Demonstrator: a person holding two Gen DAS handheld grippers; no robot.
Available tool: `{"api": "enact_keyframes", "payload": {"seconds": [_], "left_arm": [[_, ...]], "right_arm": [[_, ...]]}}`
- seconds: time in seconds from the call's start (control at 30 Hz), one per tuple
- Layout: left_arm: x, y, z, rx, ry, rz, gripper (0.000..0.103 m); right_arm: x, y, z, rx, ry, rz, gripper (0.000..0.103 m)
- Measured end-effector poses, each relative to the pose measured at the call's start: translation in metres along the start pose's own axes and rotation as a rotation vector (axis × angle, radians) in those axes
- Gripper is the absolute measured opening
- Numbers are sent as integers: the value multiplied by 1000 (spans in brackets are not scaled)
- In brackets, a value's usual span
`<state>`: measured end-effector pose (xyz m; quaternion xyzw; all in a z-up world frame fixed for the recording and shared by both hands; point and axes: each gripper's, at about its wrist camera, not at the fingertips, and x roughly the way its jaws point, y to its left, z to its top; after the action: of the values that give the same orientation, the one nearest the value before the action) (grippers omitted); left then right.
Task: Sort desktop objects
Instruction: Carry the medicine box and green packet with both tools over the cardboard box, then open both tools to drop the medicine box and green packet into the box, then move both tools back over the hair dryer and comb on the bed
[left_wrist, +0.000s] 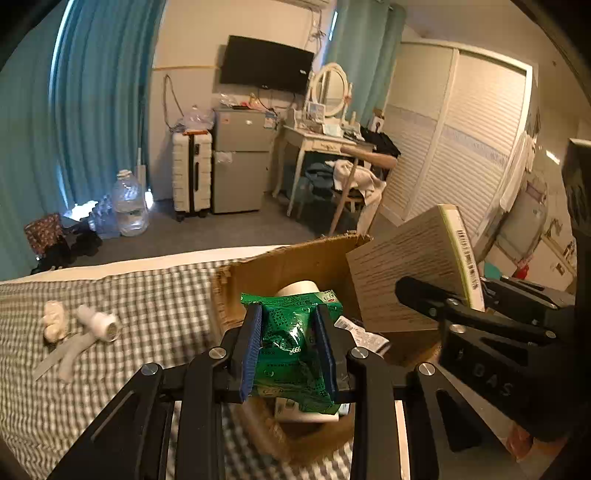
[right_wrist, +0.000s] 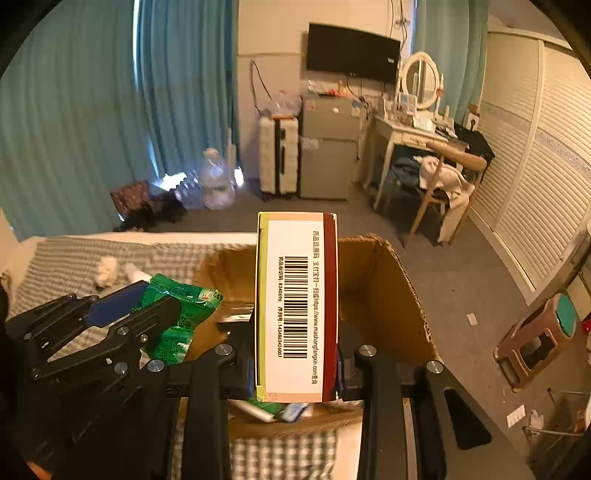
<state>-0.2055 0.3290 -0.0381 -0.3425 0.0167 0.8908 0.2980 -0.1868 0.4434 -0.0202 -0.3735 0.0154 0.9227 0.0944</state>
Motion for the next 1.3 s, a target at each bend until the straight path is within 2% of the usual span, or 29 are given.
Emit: {"api": "enact_keyframes", "payload": {"seconds": [0.07,0.13,0.23,0.27,0.3,0.33,0.37,0.47,0.7,0.83,1.1,1.3], "left_arm": [[18,-3,1,8,12,-9,29],[30,-3,-2,22,7,25,33],[39,4,-8,-24,17,47,62],[40,8,-10,-55,24,56,79],[40,12,-10,-85,29,52,89],[38,17,-10,-104,23,36,97],[32,20,-11,-109,5,24,97],[12,27,-8,-83,-34,56,97],[-63,57,10,-80,-116,102,103],[-115,88,12,-77,-159,207,103],[-184,176,-27,-109,-163,434,103],[-184,233,-76,-165,-105,544,103]], "right_arm": [[20,-11,3,15,21,-2,29],[36,-18,4,26,41,8,29],[46,-21,5,37,39,-23,31],[45,-22,4,45,32,-34,32],[45,-27,8,70,21,-46,51],[42,-29,10,92,11,-52,77],[38,-32,13,111,-10,-51,83],[16,-30,23,123,-84,-46,83],[-39,-1,37,107,-150,-5,83],[-68,23,28,89,-165,11,83],[-86,78,-8,40,-144,96,83],[-66,142,-38,-35,-146,169,83]]}}
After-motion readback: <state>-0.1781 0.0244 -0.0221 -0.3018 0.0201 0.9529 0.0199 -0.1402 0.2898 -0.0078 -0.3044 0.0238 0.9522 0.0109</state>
